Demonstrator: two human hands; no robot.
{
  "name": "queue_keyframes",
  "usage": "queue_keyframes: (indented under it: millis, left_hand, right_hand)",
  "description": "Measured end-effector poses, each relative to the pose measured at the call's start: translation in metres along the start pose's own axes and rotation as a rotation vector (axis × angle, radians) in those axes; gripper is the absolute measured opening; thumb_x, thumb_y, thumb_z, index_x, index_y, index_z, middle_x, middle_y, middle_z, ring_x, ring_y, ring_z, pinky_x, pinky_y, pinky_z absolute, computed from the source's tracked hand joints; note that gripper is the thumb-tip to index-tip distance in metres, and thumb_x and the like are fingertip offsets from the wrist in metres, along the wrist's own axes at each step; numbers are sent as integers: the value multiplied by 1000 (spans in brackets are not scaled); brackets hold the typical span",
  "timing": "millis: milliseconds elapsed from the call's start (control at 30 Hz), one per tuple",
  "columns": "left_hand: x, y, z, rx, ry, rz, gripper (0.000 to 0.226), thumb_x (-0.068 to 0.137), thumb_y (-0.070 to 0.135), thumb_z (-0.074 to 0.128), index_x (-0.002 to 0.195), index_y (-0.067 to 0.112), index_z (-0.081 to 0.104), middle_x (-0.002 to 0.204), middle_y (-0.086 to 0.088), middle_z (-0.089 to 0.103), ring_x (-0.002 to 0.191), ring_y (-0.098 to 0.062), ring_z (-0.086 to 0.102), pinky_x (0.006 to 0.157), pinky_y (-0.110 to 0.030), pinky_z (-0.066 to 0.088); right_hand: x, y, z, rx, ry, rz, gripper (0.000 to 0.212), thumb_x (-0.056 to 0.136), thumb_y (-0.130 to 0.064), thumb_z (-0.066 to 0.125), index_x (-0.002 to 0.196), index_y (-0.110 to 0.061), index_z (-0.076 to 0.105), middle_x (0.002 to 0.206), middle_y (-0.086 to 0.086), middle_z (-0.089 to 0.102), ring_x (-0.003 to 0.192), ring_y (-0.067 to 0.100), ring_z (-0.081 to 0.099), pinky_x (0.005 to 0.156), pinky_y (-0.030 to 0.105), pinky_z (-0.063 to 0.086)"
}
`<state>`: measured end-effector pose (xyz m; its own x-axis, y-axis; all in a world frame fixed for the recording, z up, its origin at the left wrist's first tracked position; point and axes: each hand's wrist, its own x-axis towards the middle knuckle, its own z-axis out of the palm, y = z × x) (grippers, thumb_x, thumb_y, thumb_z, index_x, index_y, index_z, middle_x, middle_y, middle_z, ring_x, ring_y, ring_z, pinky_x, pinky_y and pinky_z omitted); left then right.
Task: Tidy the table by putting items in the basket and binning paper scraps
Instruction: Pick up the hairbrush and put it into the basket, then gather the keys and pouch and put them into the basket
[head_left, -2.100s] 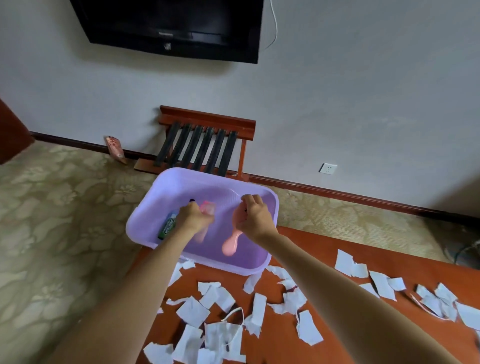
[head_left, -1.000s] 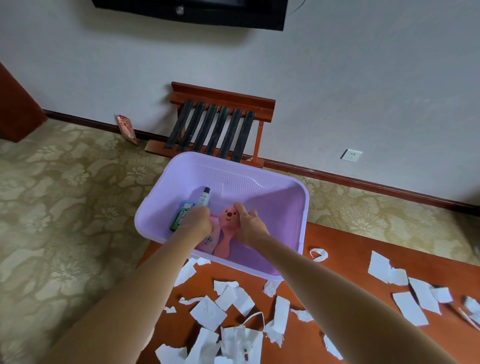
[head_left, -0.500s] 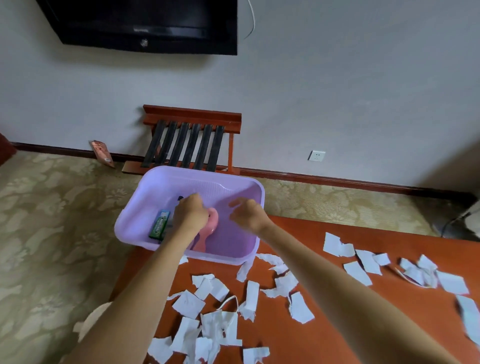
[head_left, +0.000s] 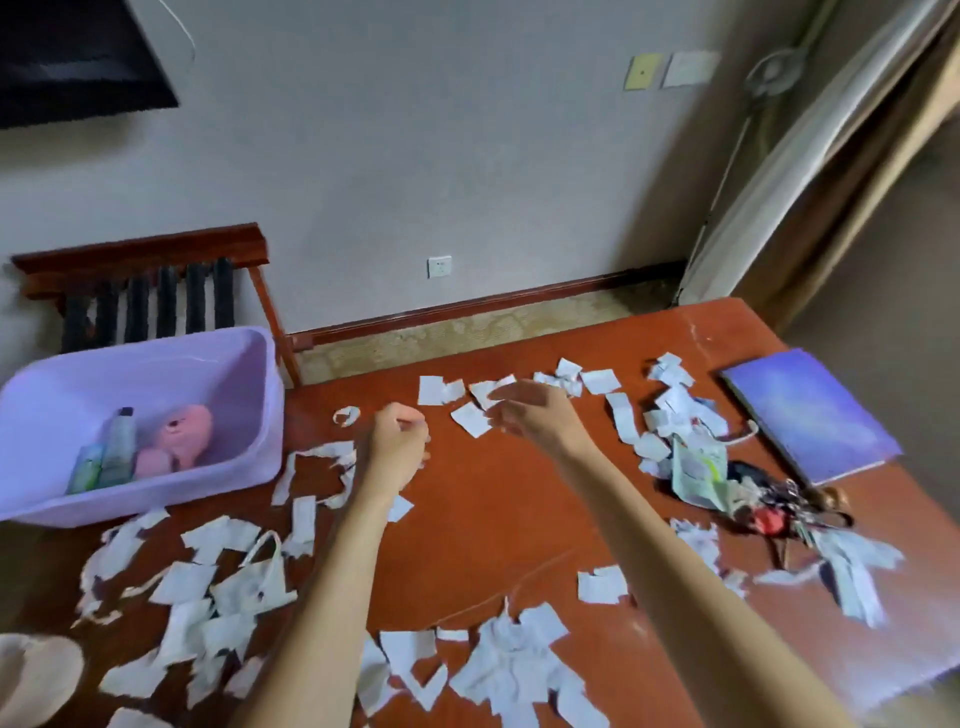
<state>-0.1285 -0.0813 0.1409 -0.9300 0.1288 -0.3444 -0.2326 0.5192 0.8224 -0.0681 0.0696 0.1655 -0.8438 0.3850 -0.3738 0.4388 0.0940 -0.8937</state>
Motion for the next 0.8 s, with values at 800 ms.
queue_keyframes:
  millis: [800]
  left_hand:
    - [-126, 55, 353, 448, -540, 47, 27, 87, 0, 45, 98, 15, 64, 113, -13, 64, 105, -28, 61, 84, -33, 50]
  right_hand:
    - [-40, 235, -310, -914, 120, 275, 55, 88, 7, 37, 140, -9, 33, 133, 19, 38, 111, 37, 54, 83, 40, 48]
